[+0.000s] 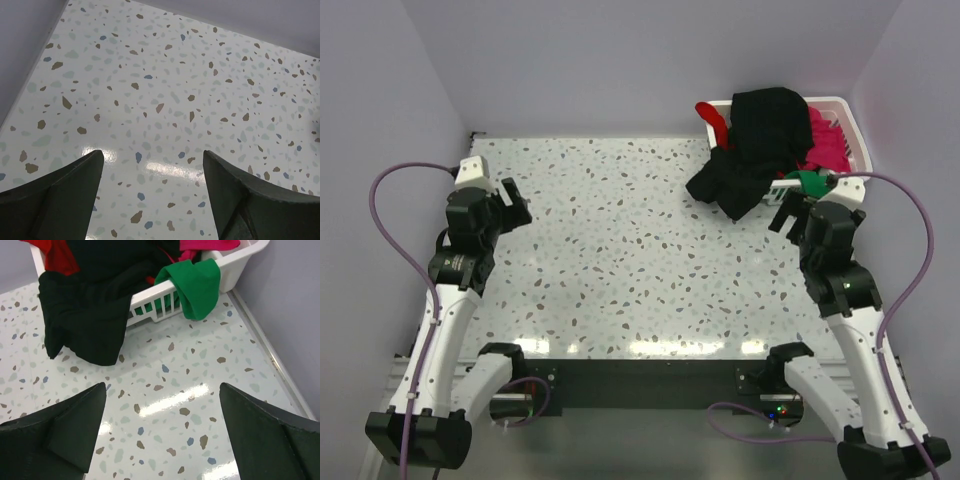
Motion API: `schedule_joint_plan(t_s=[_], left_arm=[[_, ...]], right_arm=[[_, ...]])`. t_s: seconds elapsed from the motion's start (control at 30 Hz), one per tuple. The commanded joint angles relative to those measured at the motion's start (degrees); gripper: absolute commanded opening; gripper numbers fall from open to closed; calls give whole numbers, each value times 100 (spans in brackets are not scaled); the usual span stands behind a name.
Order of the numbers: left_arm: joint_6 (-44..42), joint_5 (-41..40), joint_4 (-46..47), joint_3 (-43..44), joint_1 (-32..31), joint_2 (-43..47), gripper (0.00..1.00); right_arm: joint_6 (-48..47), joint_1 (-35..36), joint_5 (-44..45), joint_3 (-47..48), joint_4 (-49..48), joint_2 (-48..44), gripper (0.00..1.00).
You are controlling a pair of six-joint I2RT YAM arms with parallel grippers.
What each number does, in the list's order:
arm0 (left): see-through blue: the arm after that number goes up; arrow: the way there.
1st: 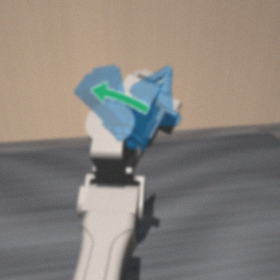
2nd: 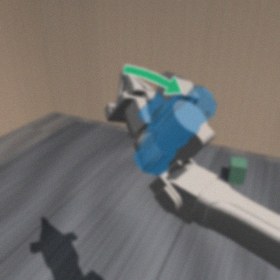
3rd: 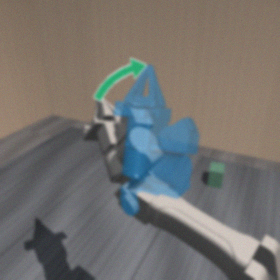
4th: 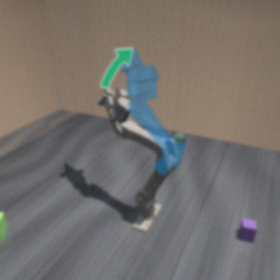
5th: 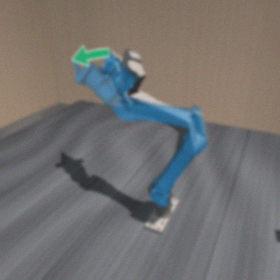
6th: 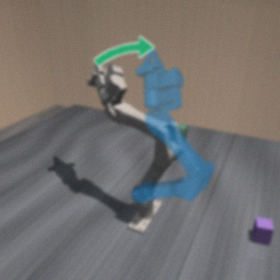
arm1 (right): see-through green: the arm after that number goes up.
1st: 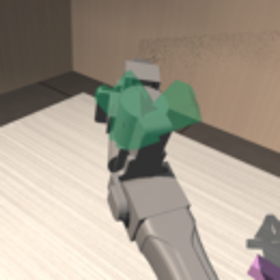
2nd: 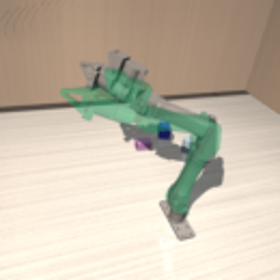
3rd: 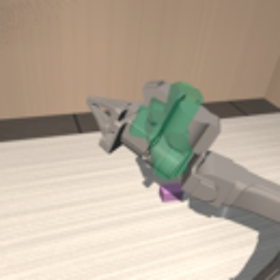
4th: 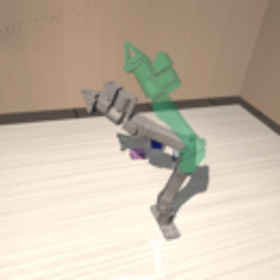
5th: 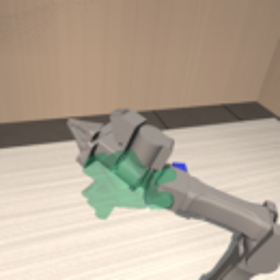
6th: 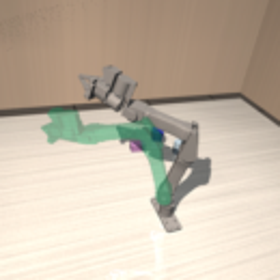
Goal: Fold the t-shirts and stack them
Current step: Grab the tshirt from the pile
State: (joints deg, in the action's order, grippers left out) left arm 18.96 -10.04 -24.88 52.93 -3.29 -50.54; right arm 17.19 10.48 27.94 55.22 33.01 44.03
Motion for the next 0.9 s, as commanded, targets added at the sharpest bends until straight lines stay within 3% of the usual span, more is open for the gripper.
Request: schedule_joint_plan(t_s=[0.0, 0.27, 0.53, 0.87], left_arm=[[11, -85, -8, 113, -14, 80, 86], [-42, -50, -262, 191, -14, 123, 86], [-51, -59, -447, 201, -14, 300, 86], [-59, 406, -614, 253, -14, 370, 86]], right_arm=[[-49, -11, -51, 584, -32, 254, 99], [-611, -2, -447, 2202, 21, 1704, 99], [-796, -63, -1097, 3731, -41, 4083, 99], [-779, -187, -993, 5260, -296, 6325, 99]])
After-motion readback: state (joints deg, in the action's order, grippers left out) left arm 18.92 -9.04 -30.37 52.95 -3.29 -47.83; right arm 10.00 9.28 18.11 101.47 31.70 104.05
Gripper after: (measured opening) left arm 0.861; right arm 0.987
